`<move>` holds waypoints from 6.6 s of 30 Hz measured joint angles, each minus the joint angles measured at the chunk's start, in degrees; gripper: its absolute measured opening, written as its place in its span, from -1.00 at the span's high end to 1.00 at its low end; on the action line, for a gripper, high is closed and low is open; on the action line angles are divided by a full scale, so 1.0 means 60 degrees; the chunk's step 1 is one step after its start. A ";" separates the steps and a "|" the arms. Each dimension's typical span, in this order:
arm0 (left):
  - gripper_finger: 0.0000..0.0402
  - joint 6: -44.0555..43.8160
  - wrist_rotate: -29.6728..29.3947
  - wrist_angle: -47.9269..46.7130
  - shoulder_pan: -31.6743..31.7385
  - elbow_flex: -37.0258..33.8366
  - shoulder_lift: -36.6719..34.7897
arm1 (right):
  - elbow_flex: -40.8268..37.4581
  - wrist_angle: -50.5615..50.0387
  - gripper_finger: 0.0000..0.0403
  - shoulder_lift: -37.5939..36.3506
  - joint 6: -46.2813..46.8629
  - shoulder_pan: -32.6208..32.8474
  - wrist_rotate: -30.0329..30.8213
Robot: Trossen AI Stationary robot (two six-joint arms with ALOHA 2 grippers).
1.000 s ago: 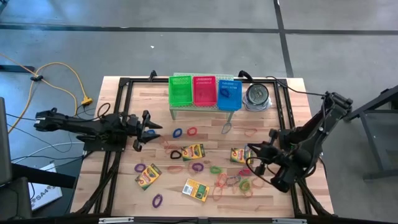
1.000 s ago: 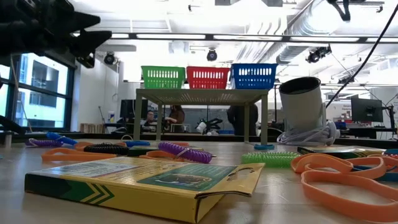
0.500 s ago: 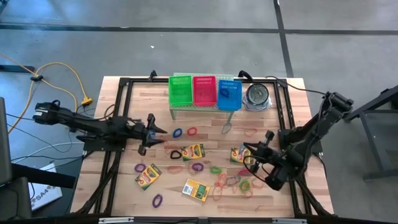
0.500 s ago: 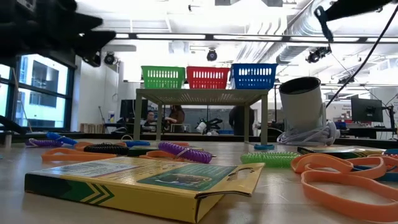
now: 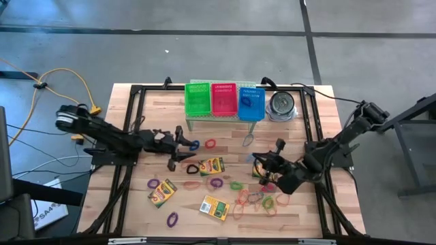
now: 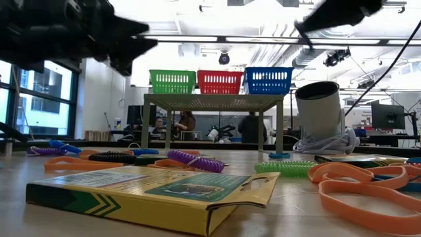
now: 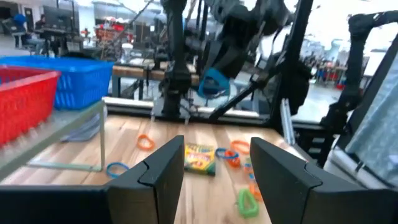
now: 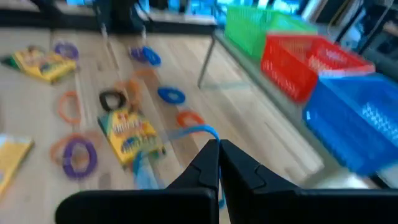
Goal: Pick & Place Office Desk Supplies
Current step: Put the blue rubber band into the green bin on the shelf
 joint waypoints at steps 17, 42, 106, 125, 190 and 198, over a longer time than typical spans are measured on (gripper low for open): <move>0.11 0.1874 -0.0026 0.1759 -0.0427 0.1856 0.4251 | -0.0004 0.3610 0.99 0.1754 -0.2728 -0.1387 -0.1043; 0.11 0.2687 -0.1048 0.1866 -0.1007 0.3108 0.5306 | 0.0004 0.6671 0.99 0.3344 -0.4372 -0.1885 -0.1606; 0.14 -0.0215 -0.0172 0.1491 -0.0113 0.3411 0.5306 | 0.0000 0.7004 0.99 0.3585 -0.4641 -0.2807 -0.2290; 0.99 -0.0544 -0.0198 0.1363 -0.0113 0.3411 0.5306 | 0.0000 0.6913 0.97 0.3585 -0.4653 -0.2781 -0.2618; 1.00 -0.1683 -0.0353 -1.7205 0.5293 1.0369 0.0344 | 0.0004 0.4526 -0.26 0.3206 -0.3305 0.0588 0.1567; 1.00 -0.1695 0.0221 -1.7032 0.5727 1.0363 0.1275 | 0.0004 0.4486 -0.26 0.3206 -0.3053 0.0588 0.1416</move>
